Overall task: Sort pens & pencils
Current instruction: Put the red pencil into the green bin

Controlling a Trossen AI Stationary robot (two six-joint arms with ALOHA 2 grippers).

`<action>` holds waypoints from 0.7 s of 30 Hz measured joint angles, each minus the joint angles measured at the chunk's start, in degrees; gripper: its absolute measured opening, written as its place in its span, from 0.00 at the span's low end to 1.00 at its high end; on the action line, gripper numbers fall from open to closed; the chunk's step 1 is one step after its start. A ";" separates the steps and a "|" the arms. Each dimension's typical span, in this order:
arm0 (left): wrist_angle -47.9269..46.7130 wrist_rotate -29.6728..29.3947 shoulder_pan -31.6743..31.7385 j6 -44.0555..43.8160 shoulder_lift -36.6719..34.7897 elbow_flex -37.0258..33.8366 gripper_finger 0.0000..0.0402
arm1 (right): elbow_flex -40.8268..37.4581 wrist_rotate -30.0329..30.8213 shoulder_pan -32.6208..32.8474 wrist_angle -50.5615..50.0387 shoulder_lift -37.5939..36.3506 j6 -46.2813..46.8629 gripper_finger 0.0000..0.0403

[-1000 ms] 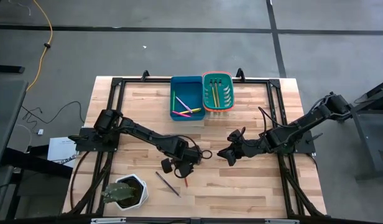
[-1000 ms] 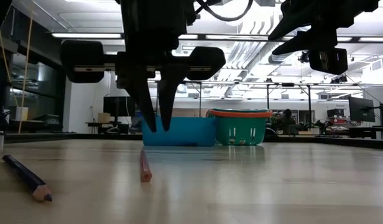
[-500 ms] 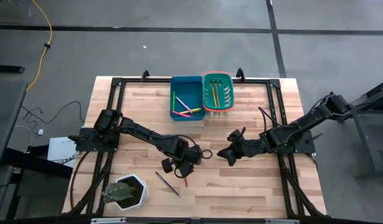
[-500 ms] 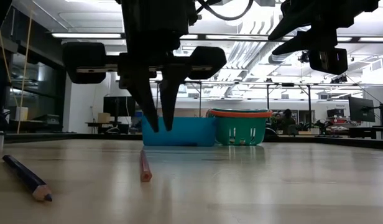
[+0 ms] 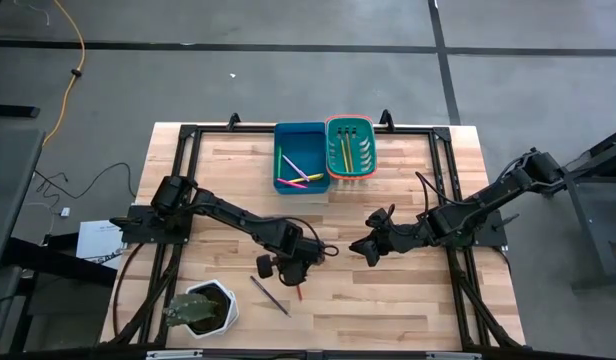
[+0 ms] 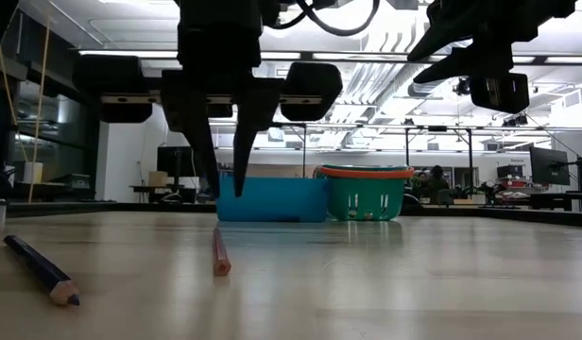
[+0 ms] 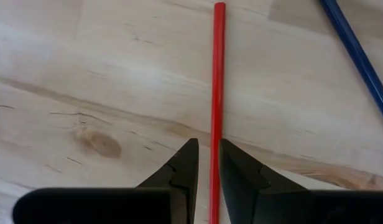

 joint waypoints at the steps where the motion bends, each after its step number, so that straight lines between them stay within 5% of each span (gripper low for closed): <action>1: -0.09 0.19 0.01 0.59 0.00 0.00 0.13 | 0.00 0.00 -0.01 0.00 0.00 0.00 0.22; 21: -0.76 1.97 0.04 1.87 1.10 -0.07 0.13 | 0.00 0.00 0.00 0.02 0.00 0.02 0.22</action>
